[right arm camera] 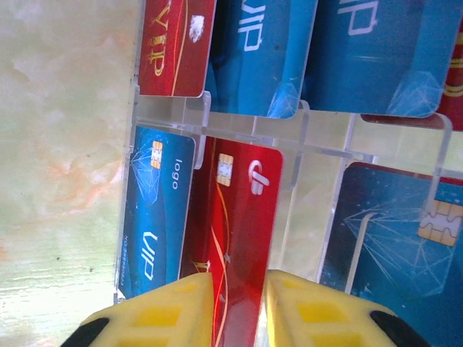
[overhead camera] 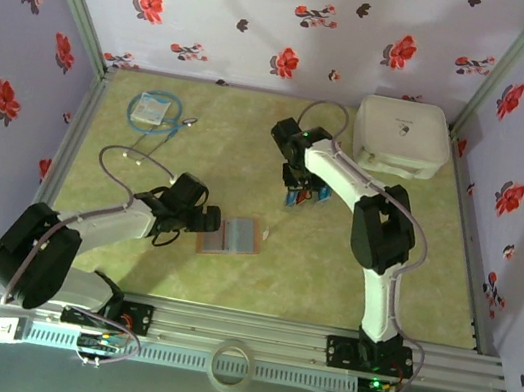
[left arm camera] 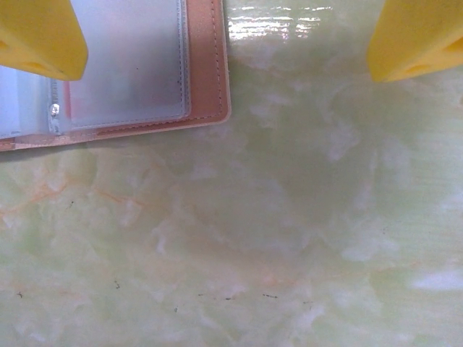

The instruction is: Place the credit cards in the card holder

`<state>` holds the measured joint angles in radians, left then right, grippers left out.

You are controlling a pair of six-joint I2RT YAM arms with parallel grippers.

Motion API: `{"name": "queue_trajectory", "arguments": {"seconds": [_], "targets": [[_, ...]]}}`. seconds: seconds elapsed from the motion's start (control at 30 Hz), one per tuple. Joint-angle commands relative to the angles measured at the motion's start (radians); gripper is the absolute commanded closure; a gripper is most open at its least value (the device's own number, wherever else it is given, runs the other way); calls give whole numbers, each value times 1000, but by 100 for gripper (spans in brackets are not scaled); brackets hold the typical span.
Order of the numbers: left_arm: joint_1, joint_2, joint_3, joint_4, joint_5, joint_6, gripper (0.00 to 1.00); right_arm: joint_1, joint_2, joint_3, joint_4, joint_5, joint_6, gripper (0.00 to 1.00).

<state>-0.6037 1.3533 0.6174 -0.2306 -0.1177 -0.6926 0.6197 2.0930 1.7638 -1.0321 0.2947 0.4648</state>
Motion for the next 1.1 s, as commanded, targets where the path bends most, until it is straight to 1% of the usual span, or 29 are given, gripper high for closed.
{"name": "queue_trajectory", "arguments": {"seconds": [0.0, 0.37, 0.5, 0.83, 0.97, 1.07], "targets": [[0, 7, -9, 14, 10, 20, 0, -14, -47, -16, 18, -25, 18, 79], [1, 1, -3, -1, 10, 20, 0, -42, -88, -75, 80, -108, 39, 93], [1, 1, 3, -14, 10, 21, 0, -49, -122, -93, 96, -133, 39, 100], [4, -35, 48, -103, -23, 42, 0, -54, -243, -108, 112, -174, 22, 100], [7, -56, 68, -159, -46, 52, 0, -52, -323, -141, 166, -238, 33, 100], [7, -73, 84, -201, -64, 60, 0, -49, -381, -194, 251, -324, 48, 100]]}}
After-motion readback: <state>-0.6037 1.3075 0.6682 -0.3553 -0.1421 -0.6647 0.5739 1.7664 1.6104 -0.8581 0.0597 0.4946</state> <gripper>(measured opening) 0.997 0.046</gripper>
